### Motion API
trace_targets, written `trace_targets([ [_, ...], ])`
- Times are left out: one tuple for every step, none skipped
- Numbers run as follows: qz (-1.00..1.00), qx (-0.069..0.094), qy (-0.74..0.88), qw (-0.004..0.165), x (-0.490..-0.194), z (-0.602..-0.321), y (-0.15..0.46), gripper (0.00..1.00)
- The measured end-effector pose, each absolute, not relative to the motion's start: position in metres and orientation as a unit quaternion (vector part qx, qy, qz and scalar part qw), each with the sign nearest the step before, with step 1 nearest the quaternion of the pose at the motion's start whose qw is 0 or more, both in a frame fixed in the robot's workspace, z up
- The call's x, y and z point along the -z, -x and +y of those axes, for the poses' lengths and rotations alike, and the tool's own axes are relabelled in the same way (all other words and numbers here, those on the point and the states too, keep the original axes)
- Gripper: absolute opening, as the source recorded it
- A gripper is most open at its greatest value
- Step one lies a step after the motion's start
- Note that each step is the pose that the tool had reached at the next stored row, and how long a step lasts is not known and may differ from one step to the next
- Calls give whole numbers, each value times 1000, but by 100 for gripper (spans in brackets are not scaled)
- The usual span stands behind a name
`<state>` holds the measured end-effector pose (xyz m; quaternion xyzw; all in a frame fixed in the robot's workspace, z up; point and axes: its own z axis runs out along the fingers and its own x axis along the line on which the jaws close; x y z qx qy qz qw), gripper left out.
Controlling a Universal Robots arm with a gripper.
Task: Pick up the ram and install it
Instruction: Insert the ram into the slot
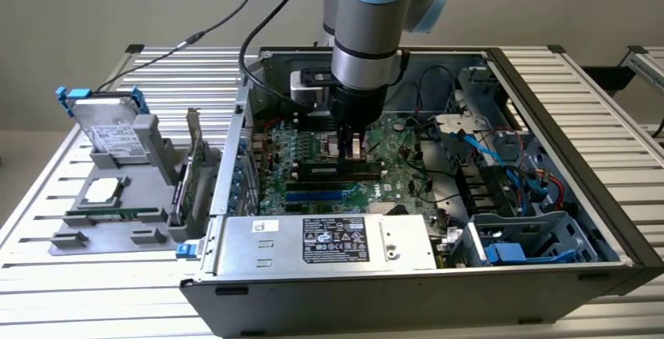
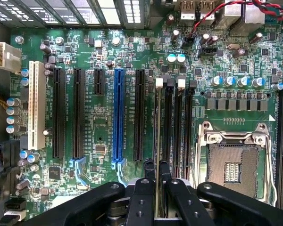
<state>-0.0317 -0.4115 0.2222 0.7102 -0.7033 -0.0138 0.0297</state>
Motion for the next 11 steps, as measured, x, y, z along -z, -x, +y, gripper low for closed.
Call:
trace_targets([
  [-703,14,-710,30,-222,-411,32,15],
  [-703,13,-710,30,-222,-411,31,15],
  [-703,13,-710,30,-222,-411,31,15],
  [-703,13,-710,31,-222,-411,31,15],
  [-703,13,-710,31,-222,-411,31,15],
  [-703,12,-710,32,-222,-411,31,15],
  [-703,12,-710,32,-222,-411,31,15],
  [-703,12,-710,32,-222,-411,31,15],
  [-703,12,-710,32,-222,-411,31,15],
  [-703,12,-710,32,-222,-411,31,15],
  [-703,12,-710,32,-222,-410,31,15],
])
